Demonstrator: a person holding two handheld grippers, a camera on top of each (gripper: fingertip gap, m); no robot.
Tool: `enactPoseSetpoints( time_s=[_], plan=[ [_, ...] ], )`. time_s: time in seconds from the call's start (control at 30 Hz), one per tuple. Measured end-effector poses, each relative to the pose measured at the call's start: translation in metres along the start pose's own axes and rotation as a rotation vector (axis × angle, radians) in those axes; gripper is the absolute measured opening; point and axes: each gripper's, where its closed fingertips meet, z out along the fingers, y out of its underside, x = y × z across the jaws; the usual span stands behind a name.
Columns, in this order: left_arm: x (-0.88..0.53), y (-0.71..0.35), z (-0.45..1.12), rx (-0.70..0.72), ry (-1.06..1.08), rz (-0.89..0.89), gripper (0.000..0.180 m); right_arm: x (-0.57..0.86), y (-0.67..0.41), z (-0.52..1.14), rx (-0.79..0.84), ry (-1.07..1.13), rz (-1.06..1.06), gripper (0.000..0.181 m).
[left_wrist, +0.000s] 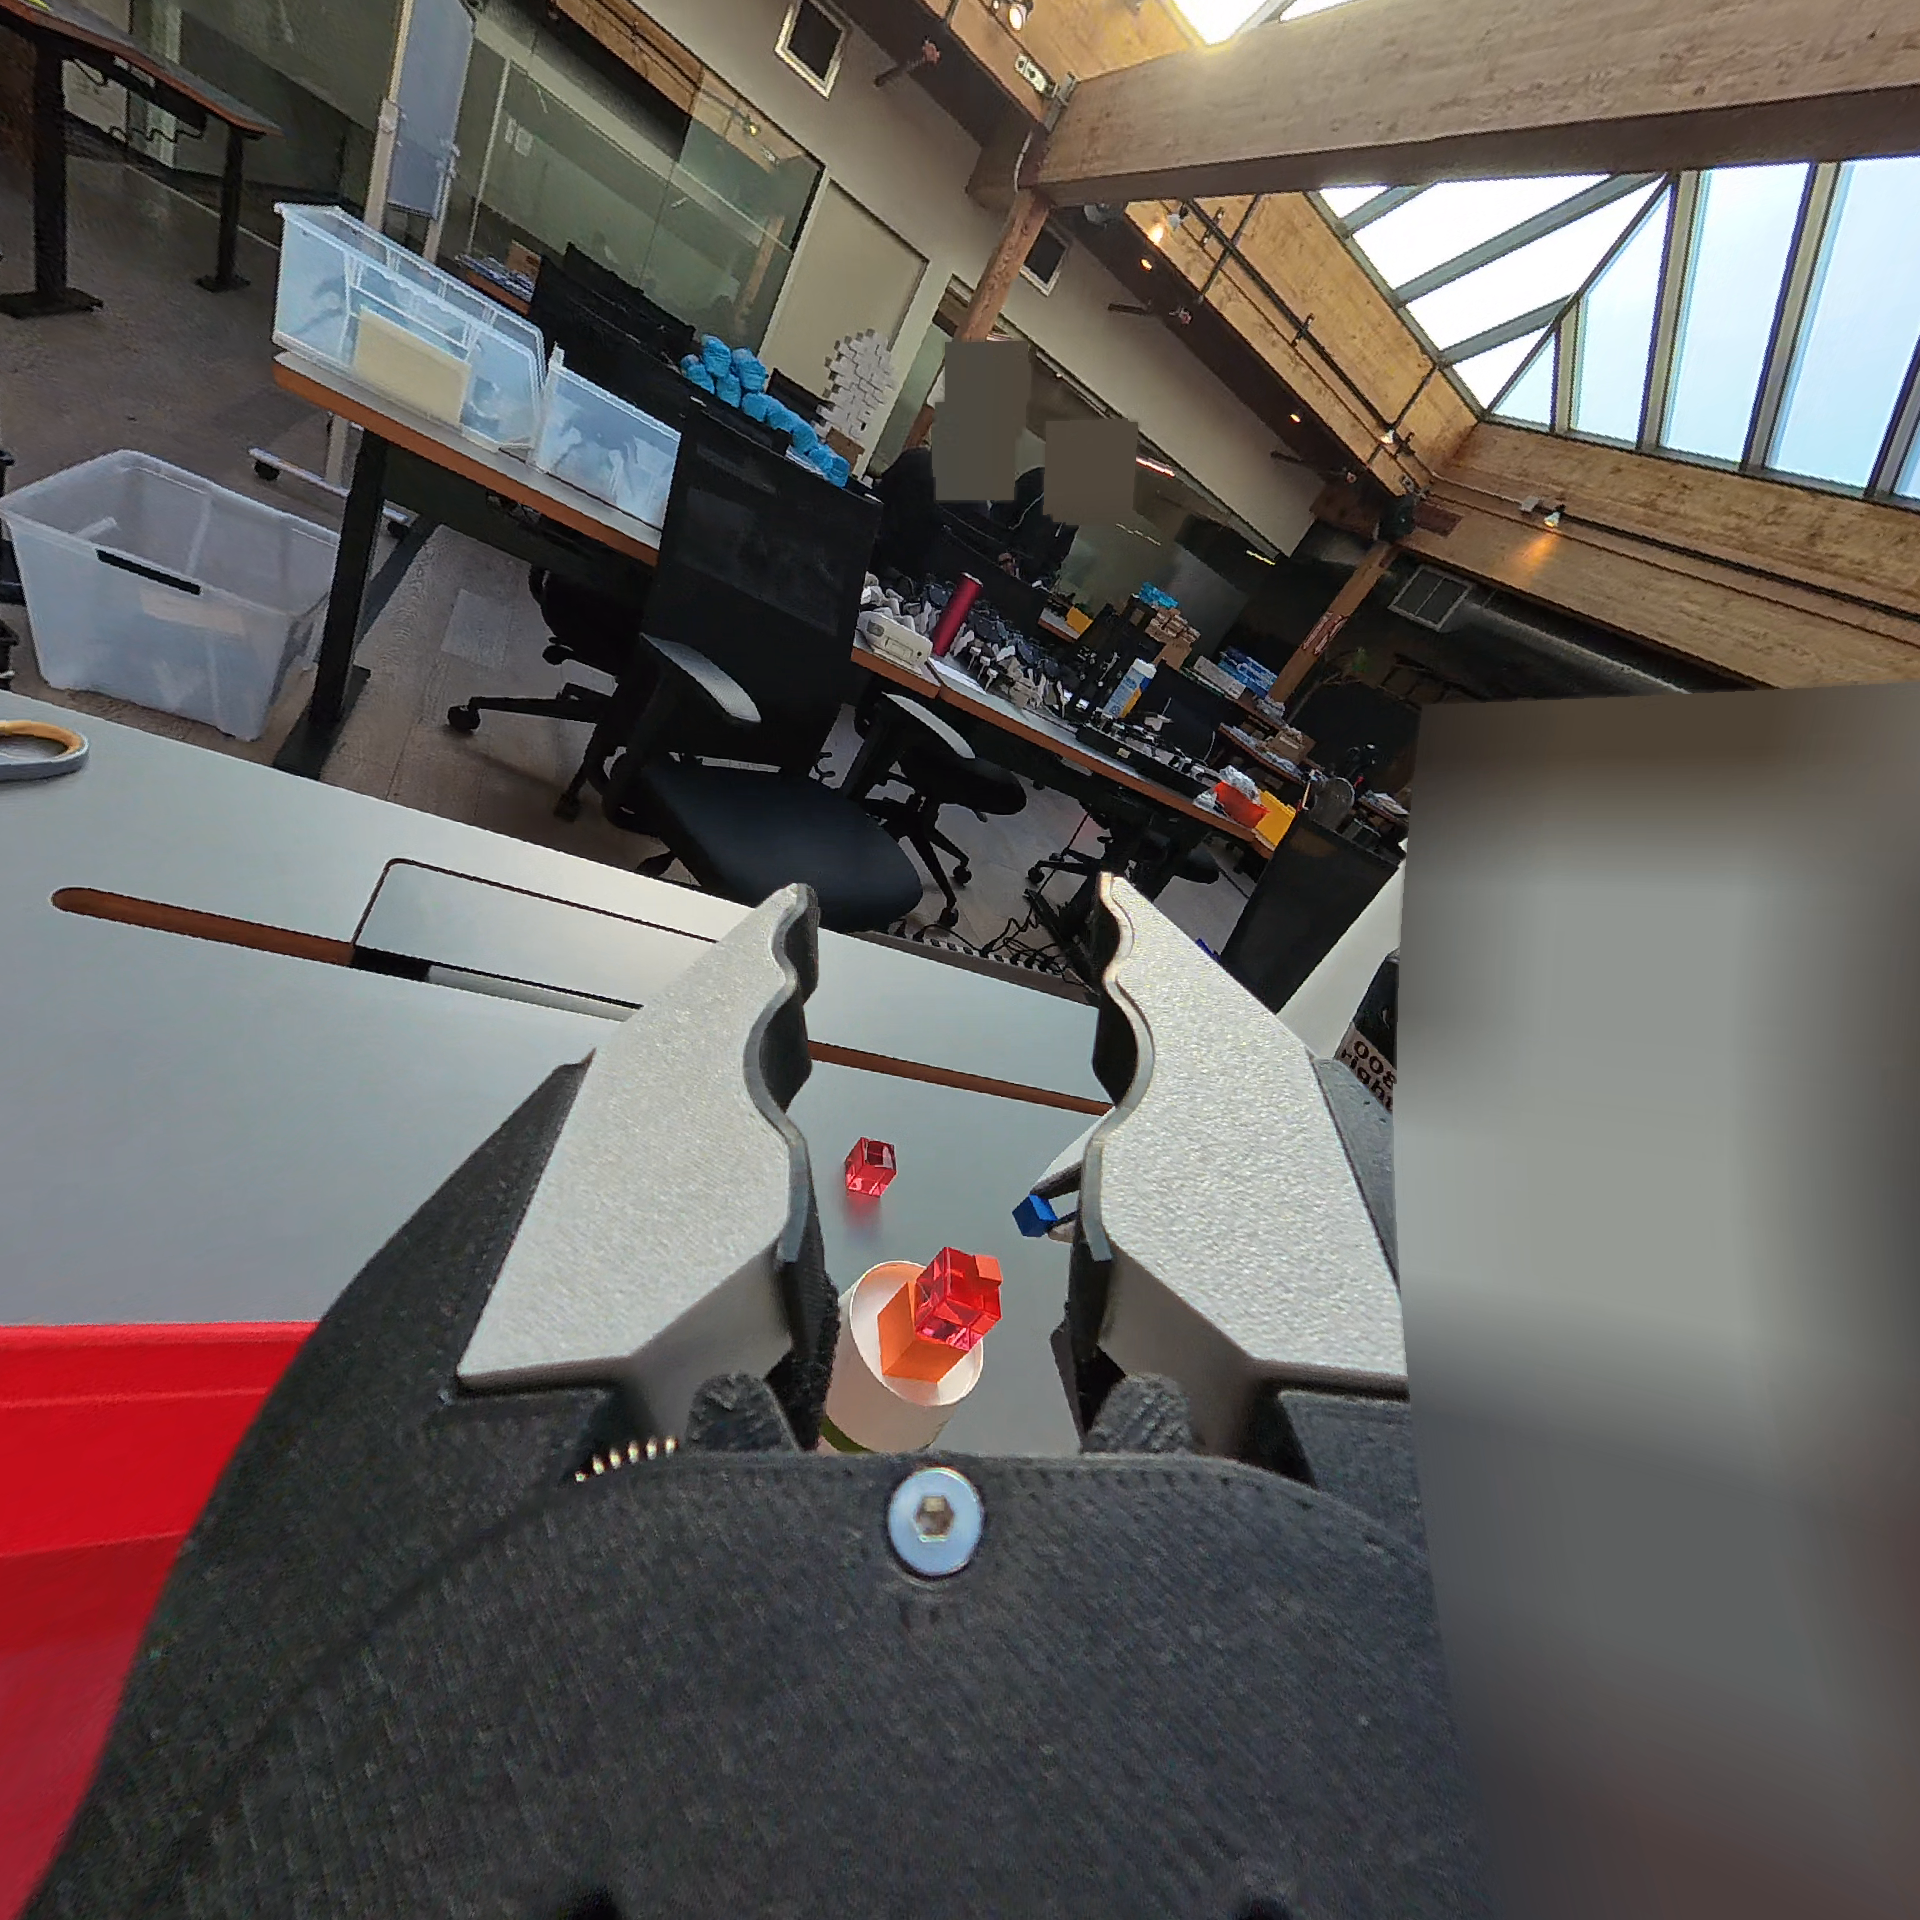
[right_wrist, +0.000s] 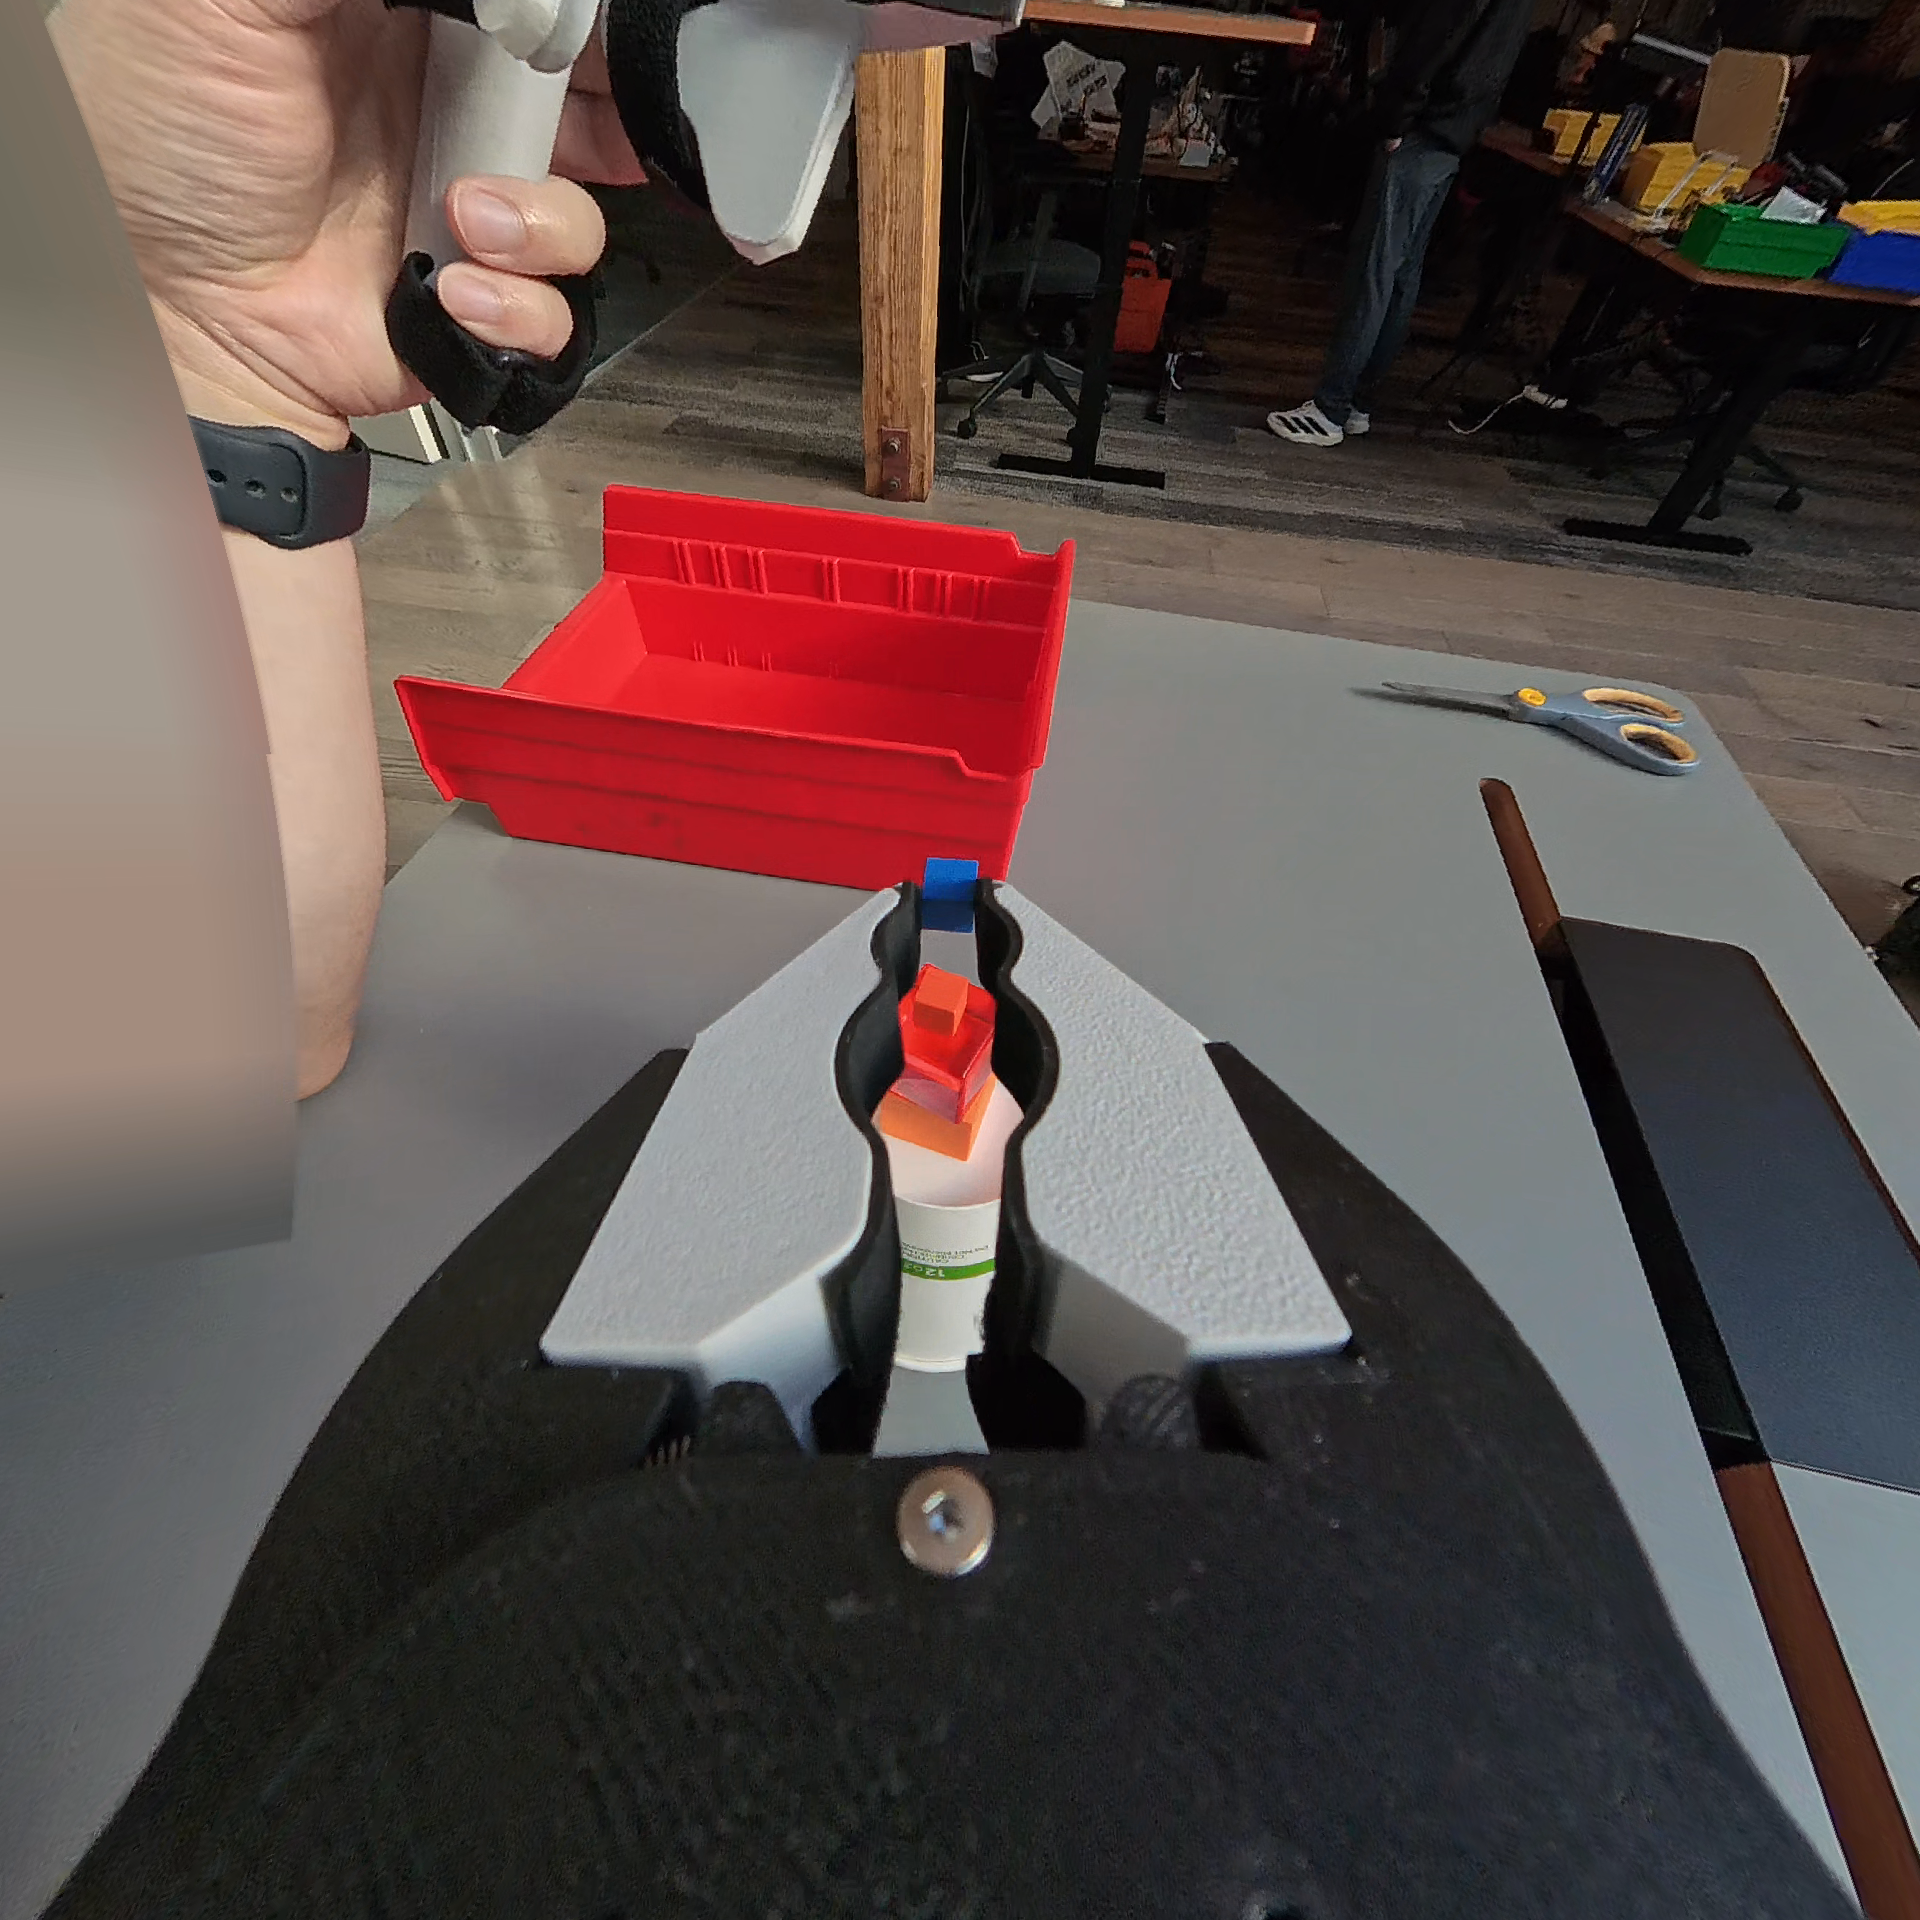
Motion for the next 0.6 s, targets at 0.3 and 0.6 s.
enactPoseSetpoints(
  time_s=[0.3,0.6],
  plan=[
    [0.003,0.007,0.006,-0.041,0.030,-0.010,0.048,-0.002,0.013,0.002,-0.019,-0.052,0.022,0.008],
    [0.006,0.006,0.006,-0.038,0.046,-0.013,0.046,-0.002,0.022,0.004,-0.055,-0.067,0.027,0.008]
  ],
)
